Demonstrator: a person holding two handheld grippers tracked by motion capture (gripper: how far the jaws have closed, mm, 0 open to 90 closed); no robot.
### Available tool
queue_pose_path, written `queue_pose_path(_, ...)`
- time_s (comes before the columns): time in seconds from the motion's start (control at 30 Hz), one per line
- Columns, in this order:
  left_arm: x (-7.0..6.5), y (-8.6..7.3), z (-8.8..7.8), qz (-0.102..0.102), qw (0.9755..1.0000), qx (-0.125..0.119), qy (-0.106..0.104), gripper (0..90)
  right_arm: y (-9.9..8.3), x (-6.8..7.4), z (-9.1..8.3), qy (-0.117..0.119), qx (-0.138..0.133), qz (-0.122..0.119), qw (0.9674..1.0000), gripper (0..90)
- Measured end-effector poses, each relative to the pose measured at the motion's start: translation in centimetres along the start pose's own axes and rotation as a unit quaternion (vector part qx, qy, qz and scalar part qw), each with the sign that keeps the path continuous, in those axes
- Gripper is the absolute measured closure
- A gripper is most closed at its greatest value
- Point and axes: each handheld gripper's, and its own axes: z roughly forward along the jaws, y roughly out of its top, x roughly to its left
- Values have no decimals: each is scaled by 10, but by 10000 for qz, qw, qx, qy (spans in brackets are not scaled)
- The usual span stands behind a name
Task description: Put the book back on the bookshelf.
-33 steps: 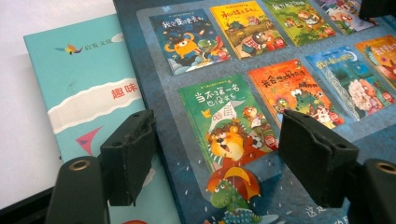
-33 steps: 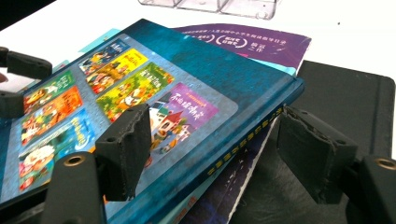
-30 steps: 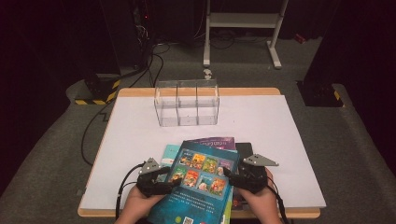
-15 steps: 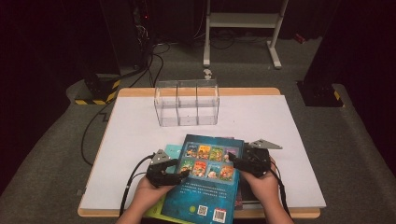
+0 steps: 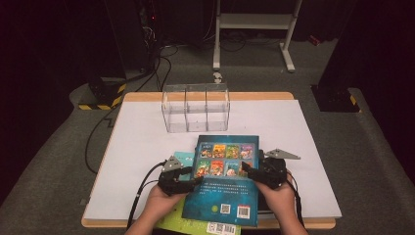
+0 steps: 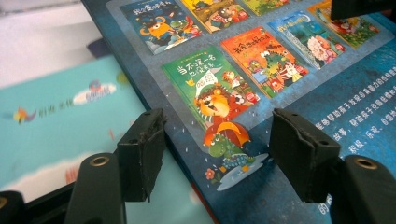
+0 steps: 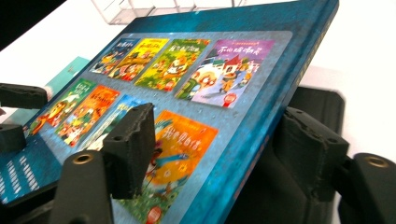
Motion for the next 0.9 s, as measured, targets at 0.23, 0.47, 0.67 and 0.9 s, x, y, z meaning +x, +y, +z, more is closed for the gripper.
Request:
queue_pose_path(0.23, 0, -8, -5, -70, 10000, 18, -58, 272, -17, 6, -2, 526, 153, -44, 9985, 165)
queue_pose_path(0.47, -7, -9, -4, 15, 10000, -16, -92, 264, -19, 9, -6, 677, 234, -17, 9974, 274)
queue_pose_path(0.67, -7, -11, -3, 10, 10000, -46, -83, 264, -15, 4, -13, 756, 234, 2, 9969, 411)
queue_pose_path(0.9, -1, -8, -1, -177, 9997, -59, -140, 186, -12, 13, -22, 604, -45, -328, 9976, 447)
